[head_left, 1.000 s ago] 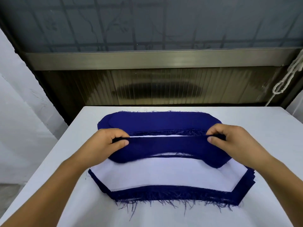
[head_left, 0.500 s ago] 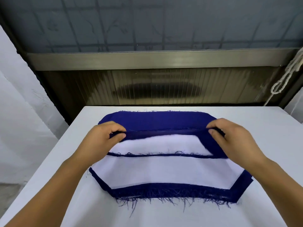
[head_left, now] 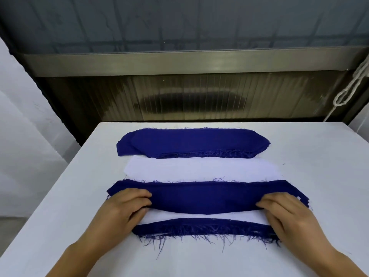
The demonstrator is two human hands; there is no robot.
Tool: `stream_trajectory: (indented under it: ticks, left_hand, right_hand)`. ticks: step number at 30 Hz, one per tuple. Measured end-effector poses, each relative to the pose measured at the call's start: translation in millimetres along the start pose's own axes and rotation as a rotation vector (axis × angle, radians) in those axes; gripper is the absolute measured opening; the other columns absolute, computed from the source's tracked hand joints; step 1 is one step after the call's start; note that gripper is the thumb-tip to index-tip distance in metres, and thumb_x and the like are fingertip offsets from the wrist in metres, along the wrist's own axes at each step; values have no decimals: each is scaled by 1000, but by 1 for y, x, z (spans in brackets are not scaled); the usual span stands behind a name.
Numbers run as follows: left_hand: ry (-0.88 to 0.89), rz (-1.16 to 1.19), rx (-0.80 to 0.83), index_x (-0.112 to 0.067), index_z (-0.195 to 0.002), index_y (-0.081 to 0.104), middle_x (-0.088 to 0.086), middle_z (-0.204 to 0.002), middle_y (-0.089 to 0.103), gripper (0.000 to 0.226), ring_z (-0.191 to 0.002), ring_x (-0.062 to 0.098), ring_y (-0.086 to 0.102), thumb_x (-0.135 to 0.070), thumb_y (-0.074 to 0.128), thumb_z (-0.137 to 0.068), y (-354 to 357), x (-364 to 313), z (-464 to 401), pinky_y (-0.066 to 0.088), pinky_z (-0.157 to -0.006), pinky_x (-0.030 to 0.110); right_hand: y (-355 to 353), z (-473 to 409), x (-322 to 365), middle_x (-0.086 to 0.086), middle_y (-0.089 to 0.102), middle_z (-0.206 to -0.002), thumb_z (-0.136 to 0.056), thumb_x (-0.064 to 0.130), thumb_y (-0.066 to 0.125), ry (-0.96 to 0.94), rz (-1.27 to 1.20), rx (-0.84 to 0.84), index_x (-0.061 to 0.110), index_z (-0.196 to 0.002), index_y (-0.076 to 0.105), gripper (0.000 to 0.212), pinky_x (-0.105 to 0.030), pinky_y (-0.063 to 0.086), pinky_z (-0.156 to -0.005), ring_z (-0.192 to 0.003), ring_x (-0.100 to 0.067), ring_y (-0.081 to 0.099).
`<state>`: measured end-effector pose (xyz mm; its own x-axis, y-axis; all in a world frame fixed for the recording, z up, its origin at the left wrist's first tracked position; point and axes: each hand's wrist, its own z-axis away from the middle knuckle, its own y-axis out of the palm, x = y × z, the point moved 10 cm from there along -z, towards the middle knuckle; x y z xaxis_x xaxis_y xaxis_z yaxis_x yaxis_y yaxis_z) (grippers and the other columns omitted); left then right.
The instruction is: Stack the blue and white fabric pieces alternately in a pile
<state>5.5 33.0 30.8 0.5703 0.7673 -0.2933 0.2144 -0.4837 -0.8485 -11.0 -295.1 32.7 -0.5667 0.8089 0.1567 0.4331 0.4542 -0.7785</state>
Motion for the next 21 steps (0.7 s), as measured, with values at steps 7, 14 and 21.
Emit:
stream_trajectory:
  ticks: [7, 14, 21]
  left_hand:
    - [46, -1, -55, -16, -91, 76, -12, -106, 67, 35, -96, 1, 60, -35, 47, -97, -1, -6, 8, 48, -84, 21]
    - [55, 42, -73, -17, -89, 75, -13, -106, 65, 28, -96, 1, 60, -32, 52, -94, -2, -4, 12, 48, -82, 22]
    - [84, 19, -4, -18, -86, 75, -13, -103, 65, 25, -95, 2, 60, -36, 57, -91, 2, -8, 10, 48, -80, 21]
  right_hand:
    - [4, 5, 7, 0, 67, -94, -94, 17, 46, -28, 17, 26, 8, -90, 75, 31, -25, 44, -78, -85, -18, 58]
    - [1, 10, 6, 1, 66, -92, -91, 15, 49, -12, 4, 25, 9, -88, 75, 27, -25, 45, -75, -83, -16, 59]
    - [-2, 5, 6, 7, 64, -89, -89, 31, 54, 12, -39, 98, 16, -86, 75, 26, -23, 44, -74, -79, -13, 60]
